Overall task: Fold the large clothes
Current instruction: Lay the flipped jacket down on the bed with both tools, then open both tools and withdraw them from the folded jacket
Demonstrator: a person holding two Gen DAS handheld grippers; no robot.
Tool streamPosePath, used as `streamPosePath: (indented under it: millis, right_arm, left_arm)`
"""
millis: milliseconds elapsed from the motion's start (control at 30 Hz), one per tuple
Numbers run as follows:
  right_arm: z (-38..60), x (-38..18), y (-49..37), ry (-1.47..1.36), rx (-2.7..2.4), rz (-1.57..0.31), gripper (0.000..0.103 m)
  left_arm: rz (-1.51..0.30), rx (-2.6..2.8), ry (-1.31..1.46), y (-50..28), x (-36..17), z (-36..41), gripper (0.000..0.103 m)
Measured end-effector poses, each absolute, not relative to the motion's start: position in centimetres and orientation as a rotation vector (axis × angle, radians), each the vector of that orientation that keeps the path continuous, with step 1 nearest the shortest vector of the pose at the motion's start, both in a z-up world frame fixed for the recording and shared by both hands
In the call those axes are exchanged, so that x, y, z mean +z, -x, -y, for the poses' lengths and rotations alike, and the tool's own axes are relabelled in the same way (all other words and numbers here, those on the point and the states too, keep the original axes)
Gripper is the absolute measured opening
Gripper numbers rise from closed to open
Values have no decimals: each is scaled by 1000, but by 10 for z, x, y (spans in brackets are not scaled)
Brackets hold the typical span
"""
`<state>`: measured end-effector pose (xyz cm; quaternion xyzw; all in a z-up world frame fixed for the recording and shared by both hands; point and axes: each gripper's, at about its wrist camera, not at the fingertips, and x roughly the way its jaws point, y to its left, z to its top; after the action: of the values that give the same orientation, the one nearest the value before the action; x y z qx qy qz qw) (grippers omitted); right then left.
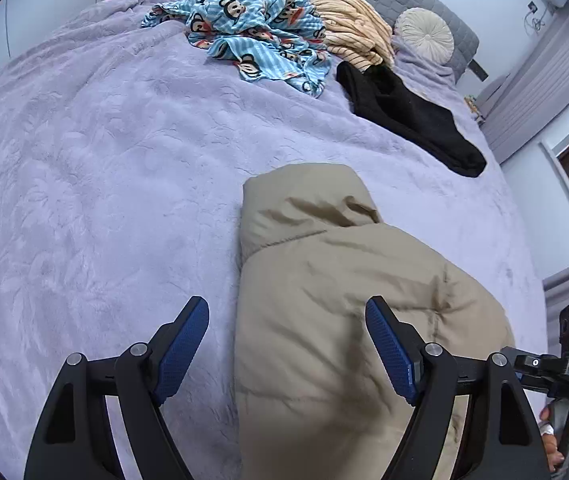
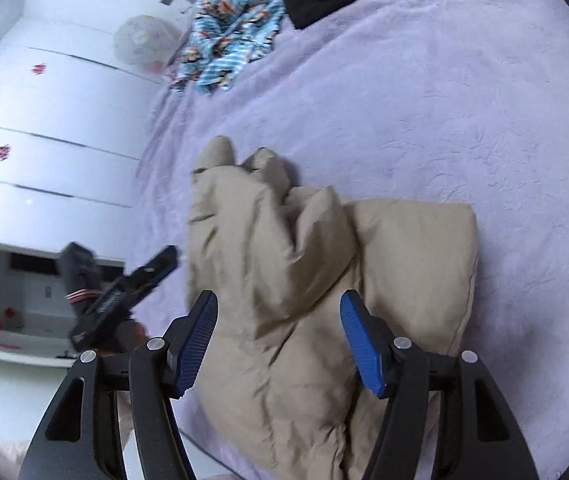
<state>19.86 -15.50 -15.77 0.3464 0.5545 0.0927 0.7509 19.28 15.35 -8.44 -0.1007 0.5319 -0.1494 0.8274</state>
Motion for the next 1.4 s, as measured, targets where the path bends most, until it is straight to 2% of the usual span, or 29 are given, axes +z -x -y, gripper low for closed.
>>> streamPosePath:
  millis: [67,100,133,233,333,500,833,1000,1233,1400]
  right_arm:
    - [169,-176,-197,-831,183,-1209,67]
    - [171,-179,-201,-845,178,-1200,53]
    - [166,-179,-203,-828,162,-1202,22]
    - [174,-184,-169,-749,89,-1222,13]
    - [190,-184,-138,-703,2,-1267,11]
    - [208,-210,-120,-799,-28,-1284,7]
    - [165,-138,-73,-609,89,-1215,8]
    - [132,-158,-51,-518,100,-1309,8]
    - [132,-161,-44,-538,81,-1303,7]
    - [127,-159,-38,-514,58,-1295,7]
  left_arm:
    - [-1171,-319,186,-201,-98,-143,81]
    - [-1182,-334,182,-201,-103,-136,81]
    - [-1187,-360,175,-199,-106,-126,81]
    - [-1166,-397,94,-179,-109,-98,81]
    - [-1138,-408,-11,-164,-108,-73,81]
    - [-1146,-387,-40,-159,-107,-72,81]
    - [-1154,-370,-24,-160,-109,-80,83]
    - [-1178,-359,-25,-154,-95,-87,83]
    - [-1178,-376,-26,-98,-66,-126,83]
    - [-1283,-364,-32,-47,-89,-141,83]
